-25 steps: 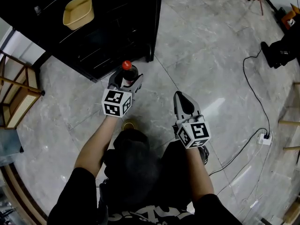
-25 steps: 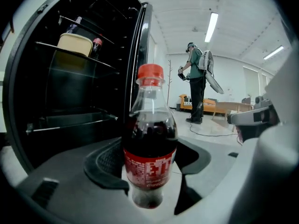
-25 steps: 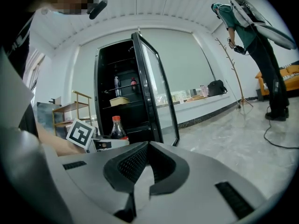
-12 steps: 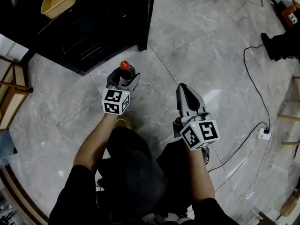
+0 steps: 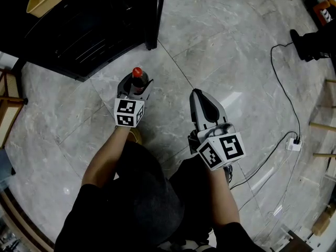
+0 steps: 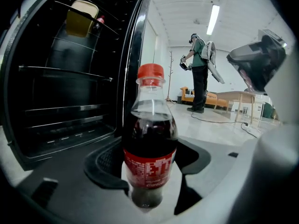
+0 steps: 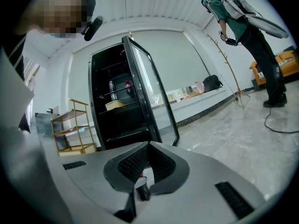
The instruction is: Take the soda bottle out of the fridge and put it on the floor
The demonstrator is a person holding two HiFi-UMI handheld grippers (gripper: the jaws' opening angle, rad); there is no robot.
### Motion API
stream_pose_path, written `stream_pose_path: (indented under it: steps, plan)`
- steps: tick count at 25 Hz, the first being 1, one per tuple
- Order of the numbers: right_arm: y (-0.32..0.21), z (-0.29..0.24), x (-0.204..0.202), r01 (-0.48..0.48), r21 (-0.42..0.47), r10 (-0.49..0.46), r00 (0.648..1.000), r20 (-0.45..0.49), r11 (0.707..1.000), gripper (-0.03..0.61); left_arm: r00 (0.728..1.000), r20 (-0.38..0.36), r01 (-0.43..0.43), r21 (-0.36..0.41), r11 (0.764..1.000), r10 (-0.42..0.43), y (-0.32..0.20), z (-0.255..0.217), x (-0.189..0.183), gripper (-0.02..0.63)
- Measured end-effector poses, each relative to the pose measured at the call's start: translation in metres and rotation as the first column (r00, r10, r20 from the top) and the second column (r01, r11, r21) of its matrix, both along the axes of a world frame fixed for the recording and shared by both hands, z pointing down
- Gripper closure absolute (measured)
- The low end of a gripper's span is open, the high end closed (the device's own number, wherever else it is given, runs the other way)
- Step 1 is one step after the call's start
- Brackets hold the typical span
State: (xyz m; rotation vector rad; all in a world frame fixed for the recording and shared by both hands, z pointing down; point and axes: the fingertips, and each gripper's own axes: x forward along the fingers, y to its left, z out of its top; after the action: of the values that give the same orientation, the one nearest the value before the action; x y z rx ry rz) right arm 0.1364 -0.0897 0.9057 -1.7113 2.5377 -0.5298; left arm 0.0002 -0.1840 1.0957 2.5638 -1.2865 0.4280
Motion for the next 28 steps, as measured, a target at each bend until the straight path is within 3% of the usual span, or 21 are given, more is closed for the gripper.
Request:
stream_pose_path:
  steps: [16, 28]
  plan:
    - [0.005, -0.002, 0.002, 0.006, -0.008, -0.005, 0.999, 0.041, 1.0, 0.556, 0.999, 0.033, -0.001, 0.032, 0.999, 0.0, 0.019, 0.001, 0.003, 0.302]
    - [0.007, -0.003, -0.003, 0.027, -0.01, -0.027, 0.998, 0.05, 1.0, 0.555, 1.0, 0.002, 0.004, 0.017, 1.0, -0.004, 0.022, -0.002, 0.003, 0.294]
